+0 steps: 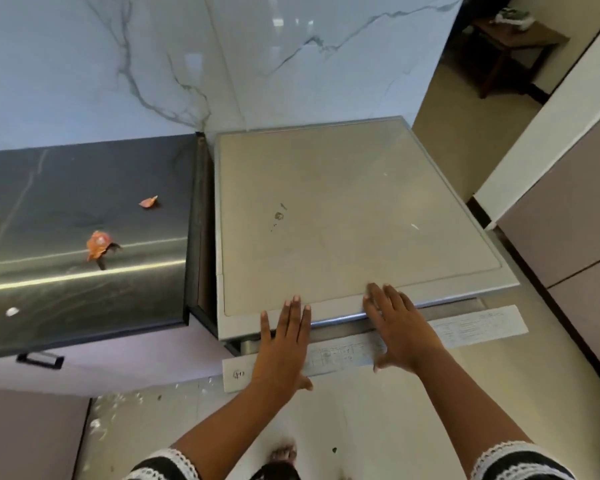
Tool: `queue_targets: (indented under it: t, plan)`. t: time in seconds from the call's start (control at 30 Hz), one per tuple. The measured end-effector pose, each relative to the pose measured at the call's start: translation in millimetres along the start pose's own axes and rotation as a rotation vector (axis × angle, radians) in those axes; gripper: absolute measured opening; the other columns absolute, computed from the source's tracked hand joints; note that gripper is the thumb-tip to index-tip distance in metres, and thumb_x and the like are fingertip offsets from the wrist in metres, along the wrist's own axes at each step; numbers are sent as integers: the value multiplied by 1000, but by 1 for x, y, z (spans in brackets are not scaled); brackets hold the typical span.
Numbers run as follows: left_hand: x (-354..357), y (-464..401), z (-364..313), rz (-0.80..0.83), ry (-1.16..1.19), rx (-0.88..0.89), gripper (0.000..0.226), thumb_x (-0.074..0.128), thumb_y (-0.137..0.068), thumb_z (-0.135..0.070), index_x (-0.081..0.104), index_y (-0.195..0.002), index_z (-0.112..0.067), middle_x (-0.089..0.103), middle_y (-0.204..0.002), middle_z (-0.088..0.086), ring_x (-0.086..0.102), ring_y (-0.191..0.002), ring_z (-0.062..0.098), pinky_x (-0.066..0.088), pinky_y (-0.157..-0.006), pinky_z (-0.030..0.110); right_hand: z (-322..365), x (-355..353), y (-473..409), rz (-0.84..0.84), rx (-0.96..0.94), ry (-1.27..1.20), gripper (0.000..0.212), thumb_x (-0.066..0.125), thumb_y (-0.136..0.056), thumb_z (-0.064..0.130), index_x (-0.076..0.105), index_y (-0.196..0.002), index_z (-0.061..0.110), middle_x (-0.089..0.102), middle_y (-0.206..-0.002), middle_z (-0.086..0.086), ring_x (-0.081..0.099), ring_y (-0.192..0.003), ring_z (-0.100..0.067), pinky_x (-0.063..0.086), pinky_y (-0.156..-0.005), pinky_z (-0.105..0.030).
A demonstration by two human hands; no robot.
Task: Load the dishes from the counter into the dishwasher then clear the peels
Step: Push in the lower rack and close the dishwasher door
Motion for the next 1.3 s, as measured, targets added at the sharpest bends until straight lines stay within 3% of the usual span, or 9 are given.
queue_targets:
  t: [0.17,0.37,0.47,0.57,0.67,0.77,0.97,1.1,1.3]
  plan:
    - [0,-1,0,-31,-1,-16,147,74,-64,-65,-39,-138,-7,-40,-147,19,-32,-137,37,-9,-111,66,4,-2,-2,-13,-58,84,119,70,-67,70,10,-149,9,-6,-159,-21,6,-143,-46,17,-116,-54]
    - [4,-6,7,10,-42,-88,148,93,-23,-55,29,-144,1,40,-146,25,44,-131,40,41,-94,67,3,-12,-12,-82,-115,127,96,71,-69,67,30,-138,14,23,-149,-21,35,-127,-40,35,-105,-52]
    - [-10,-9,4,8,-20,-113,122,91,-60,-31,12,-150,-5,25,-153,25,36,-137,39,38,-100,64,-1,-16,-22,-72,-98,184,89,80,-56,66,47,-120,13,50,-124,-17,53,-96,-34,51,-76,-47]
    - [-22,-17,2,33,-91,-85,94,59,-91,-2,-13,-151,-8,-1,-159,23,10,-147,37,21,-112,61,-5,-20,-38,-116,-118,127,91,92,-39,55,52,-108,10,57,-99,-13,54,-70,-29,50,-49,-38]
    - [-28,-21,1,22,-138,-104,96,80,-72,-1,23,-150,-2,31,-149,30,40,-135,39,41,-99,60,0,-20,-49,-91,-173,102,78,92,-50,44,55,-110,9,56,-98,-12,54,-69,-27,51,-46,-37]
    - [-14,-27,5,-43,-181,-100,93,97,-30,-9,67,-118,-5,68,-112,23,70,-96,33,58,-66,52,-1,-15,-52,-117,-178,92,70,93,-47,37,58,-100,8,55,-90,-12,51,-61,-26,49,-40,-34]
    - [-10,-30,-1,-129,-219,-74,72,93,-50,-7,67,-117,-5,68,-111,22,70,-95,33,58,-67,53,0,-9,-58,-145,-198,55,73,97,-37,34,60,-93,6,54,-83,-14,49,-56,-27,47,-35,-34]
    - [-11,-30,-3,-162,-265,-68,55,65,-60,-8,70,-115,-10,69,-109,19,71,-92,30,59,-65,50,1,-12,-58,-151,-198,54,78,98,-28,35,60,-90,6,54,-81,-13,48,-54,-27,47,-34,-33]
    - [-19,-27,3,-100,-166,-94,85,96,-38,-8,68,-118,-6,69,-111,21,70,-95,32,59,-64,50,1,-15,-53,-194,-178,79,68,97,-38,24,60,-92,6,54,-84,-14,49,-56,-28,47,-35,-34]
Point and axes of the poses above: each hand's wrist, its own y-axis away from the middle knuckle, its own x-axis out of the palm, z = x × y, the point moved 9 cm from there along -y, towards the middle knuckle
